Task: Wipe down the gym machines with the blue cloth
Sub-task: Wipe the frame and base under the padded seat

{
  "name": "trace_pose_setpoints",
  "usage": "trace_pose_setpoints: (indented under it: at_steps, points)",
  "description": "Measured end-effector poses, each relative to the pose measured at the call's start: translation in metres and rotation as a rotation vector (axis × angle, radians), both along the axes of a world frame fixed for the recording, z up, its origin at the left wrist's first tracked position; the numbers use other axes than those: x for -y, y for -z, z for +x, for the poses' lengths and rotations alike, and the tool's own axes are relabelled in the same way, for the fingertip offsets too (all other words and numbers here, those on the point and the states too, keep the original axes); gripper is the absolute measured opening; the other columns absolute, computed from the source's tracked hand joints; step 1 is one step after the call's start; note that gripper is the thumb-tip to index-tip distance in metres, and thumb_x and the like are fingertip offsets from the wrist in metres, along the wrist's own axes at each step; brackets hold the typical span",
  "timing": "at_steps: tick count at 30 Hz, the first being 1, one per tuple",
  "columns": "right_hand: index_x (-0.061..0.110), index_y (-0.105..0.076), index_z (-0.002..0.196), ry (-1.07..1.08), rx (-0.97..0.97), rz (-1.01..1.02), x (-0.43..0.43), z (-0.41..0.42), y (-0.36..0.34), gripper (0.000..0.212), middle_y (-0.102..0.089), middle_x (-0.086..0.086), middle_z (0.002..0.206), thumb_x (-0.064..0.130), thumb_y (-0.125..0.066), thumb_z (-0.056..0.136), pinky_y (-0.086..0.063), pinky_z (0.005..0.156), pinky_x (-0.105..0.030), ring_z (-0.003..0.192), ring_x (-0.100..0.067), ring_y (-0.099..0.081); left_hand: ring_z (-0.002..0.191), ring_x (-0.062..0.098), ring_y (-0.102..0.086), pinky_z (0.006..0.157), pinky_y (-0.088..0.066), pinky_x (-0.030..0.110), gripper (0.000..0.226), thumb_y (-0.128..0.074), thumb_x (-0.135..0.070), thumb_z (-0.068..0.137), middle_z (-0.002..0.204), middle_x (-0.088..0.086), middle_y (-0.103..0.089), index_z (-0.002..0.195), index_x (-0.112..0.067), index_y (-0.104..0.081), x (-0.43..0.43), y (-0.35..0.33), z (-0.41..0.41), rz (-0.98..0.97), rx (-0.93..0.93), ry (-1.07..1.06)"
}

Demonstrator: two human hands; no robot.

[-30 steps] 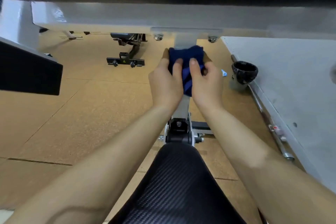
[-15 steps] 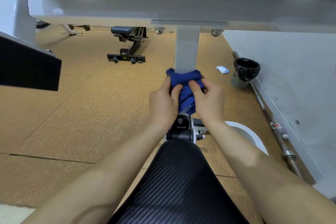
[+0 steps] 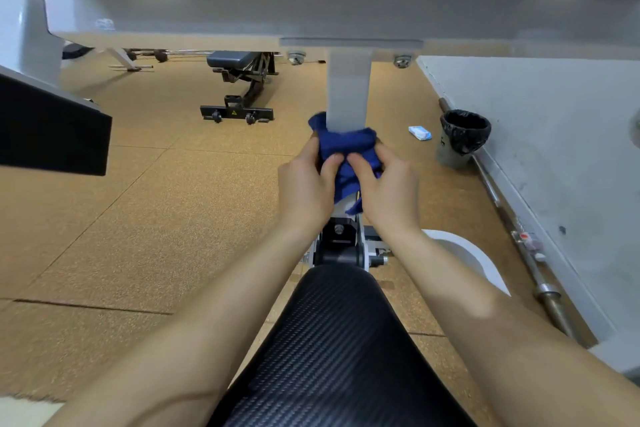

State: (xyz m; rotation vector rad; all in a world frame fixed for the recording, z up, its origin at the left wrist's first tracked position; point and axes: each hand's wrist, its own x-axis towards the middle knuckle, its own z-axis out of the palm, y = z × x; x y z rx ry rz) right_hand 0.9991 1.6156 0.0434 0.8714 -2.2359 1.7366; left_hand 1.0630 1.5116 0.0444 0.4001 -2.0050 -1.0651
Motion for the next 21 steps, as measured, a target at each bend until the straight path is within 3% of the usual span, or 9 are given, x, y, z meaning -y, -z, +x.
trace_pose_setpoints:
  at_steps: [3,6,9,12,15,17,19,21]
  points:
    - [0.022,-0.068,0.101,-0.035,0.064,0.103,-0.008,0.001,0.037,0.006,-0.069,0.011,0.078,0.025,-0.066,0.096,-0.04,0.056,-0.006,0.071,0.005,-0.061,0.073,0.002,-0.066,0.066,-0.049,0.012,0.018,-0.06,-0.022,0.097,0.085,-0.007,-0.073,0.115,-0.024,-0.064,0.005,0.039,0.011,-0.078,0.202,0.02]
    - [0.023,-0.068,0.1,-0.035,0.09,0.192,-0.012,0.004,0.06,0.007,-0.066,0.015,0.077,0.026,-0.068,0.094,-0.038,0.059,-0.008,0.072,0.01,-0.059,0.076,0.015,-0.068,0.072,-0.055,0.032,0.022,-0.064,-0.03,0.095,0.087,0.0,-0.074,0.115,-0.02,-0.062,0.008,0.06,0.015,-0.173,0.375,-0.027]
    - [0.027,-0.064,0.095,-0.019,0.104,0.244,-0.013,0.011,0.057,0.006,-0.061,0.018,0.073,0.025,-0.069,0.094,-0.038,0.057,-0.008,0.066,0.005,-0.058,0.079,0.017,-0.068,0.073,-0.053,0.032,0.022,-0.066,-0.031,0.094,0.09,0.001,-0.074,0.111,-0.018,-0.065,0.007,0.057,0.017,-0.161,0.404,-0.048]
    - [0.028,-0.067,0.094,0.009,0.078,0.18,-0.015,0.013,0.033,0.003,-0.067,0.014,0.076,0.029,-0.069,0.093,-0.042,0.059,-0.017,0.072,-0.002,-0.062,0.086,0.011,-0.07,0.076,-0.052,0.023,0.021,-0.067,-0.028,0.093,0.094,-0.005,-0.075,0.113,-0.021,-0.069,0.001,0.033,0.022,-0.103,0.263,-0.05]
    - [0.028,-0.069,0.097,0.035,-0.007,0.031,-0.017,0.016,-0.007,0.007,-0.069,0.015,0.078,0.028,-0.07,0.091,-0.042,0.062,-0.014,0.075,-0.001,-0.063,0.085,-0.001,-0.068,0.081,-0.055,0.022,0.025,-0.071,-0.026,0.09,0.091,-0.013,-0.074,0.115,-0.026,-0.071,-0.003,-0.007,0.026,-0.022,0.011,-0.071]
    - [0.03,-0.07,0.103,0.049,-0.078,-0.069,-0.02,0.02,-0.032,0.015,-0.069,0.017,0.086,0.026,-0.073,0.089,-0.045,0.073,-0.014,0.084,-0.001,-0.064,0.081,-0.005,-0.066,0.077,-0.054,0.019,0.025,-0.075,-0.023,0.085,0.087,-0.017,-0.07,0.11,-0.026,-0.071,-0.007,-0.034,0.03,-0.023,-0.126,-0.074]
    - [0.03,-0.069,0.108,0.069,-0.15,-0.121,-0.023,0.022,-0.053,0.022,-0.069,0.017,0.095,0.025,-0.074,0.088,-0.047,0.083,-0.017,0.094,-0.004,-0.064,0.078,-0.006,-0.063,0.072,-0.051,0.014,0.03,-0.078,-0.019,0.081,0.092,-0.019,-0.066,0.105,-0.03,-0.062,-0.01,-0.056,0.033,-0.036,-0.221,-0.047]
    - [0.025,-0.069,0.11,0.108,-0.23,-0.134,-0.025,0.021,-0.07,0.022,-0.064,0.014,0.096,0.024,-0.072,0.089,-0.044,0.083,-0.015,0.095,-0.01,-0.06,0.083,0.002,-0.062,0.072,-0.052,0.018,0.037,-0.078,-0.017,0.08,0.097,-0.013,-0.062,0.102,-0.03,-0.051,-0.012,-0.073,0.032,-0.072,-0.278,-0.034]
